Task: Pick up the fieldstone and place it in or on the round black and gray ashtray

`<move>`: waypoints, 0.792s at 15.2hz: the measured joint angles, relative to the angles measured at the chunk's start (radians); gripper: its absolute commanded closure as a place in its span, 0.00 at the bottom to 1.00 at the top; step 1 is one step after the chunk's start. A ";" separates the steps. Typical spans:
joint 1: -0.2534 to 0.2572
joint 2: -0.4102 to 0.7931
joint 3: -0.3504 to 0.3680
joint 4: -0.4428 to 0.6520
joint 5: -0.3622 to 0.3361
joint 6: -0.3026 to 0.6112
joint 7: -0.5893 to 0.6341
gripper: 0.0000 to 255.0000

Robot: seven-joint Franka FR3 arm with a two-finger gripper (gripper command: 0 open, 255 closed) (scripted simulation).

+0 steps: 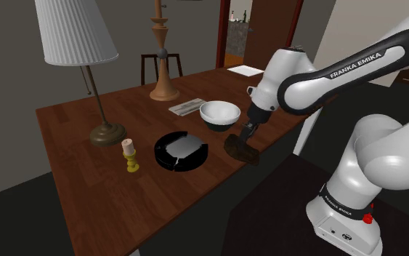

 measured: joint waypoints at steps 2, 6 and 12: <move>0.014 -0.002 -0.031 -0.033 0.011 0.031 -0.050 0.00; 0.040 0.060 -0.047 -0.055 0.032 0.116 -0.075 0.00; 0.059 0.115 -0.055 -0.059 0.048 0.176 -0.085 0.00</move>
